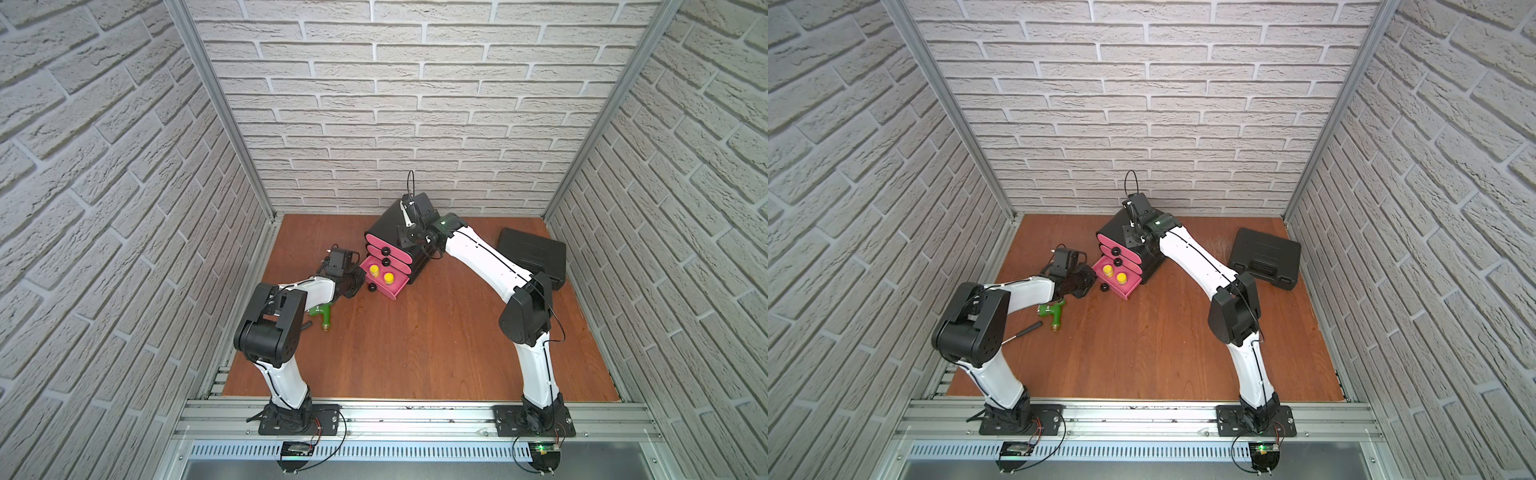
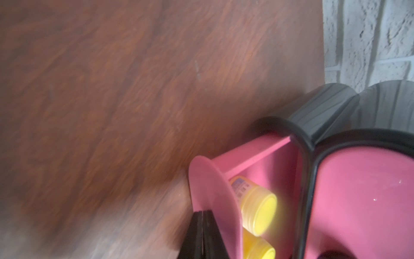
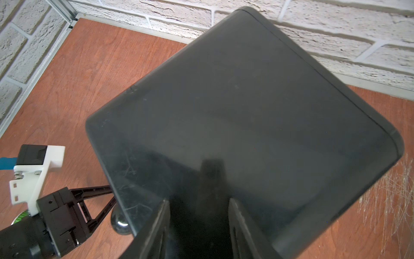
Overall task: Put the paint cans in the drawer according to color
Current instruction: Close the drawer of the storage box.
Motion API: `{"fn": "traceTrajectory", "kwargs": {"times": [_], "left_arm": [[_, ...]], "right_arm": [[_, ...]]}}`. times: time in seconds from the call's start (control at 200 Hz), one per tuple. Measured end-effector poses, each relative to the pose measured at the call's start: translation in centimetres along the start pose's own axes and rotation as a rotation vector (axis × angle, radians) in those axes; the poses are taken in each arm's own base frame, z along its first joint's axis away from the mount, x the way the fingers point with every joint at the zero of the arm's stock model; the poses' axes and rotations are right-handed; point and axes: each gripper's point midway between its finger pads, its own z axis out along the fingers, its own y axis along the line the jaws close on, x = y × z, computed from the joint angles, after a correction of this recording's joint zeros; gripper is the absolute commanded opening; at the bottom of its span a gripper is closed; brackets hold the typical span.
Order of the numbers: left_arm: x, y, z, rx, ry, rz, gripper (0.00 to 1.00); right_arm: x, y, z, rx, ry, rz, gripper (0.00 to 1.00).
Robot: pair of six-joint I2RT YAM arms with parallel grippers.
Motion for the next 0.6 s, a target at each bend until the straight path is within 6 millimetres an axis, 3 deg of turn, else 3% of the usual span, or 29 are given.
{"fn": "traceTrajectory", "kwargs": {"times": [0.6], "left_arm": [[1.1,-1.3,1.7,0.053,-0.015,-0.021,0.11]], "right_arm": [[-0.1,-0.8,0.0,-0.006,0.006,0.017,0.47]]}}
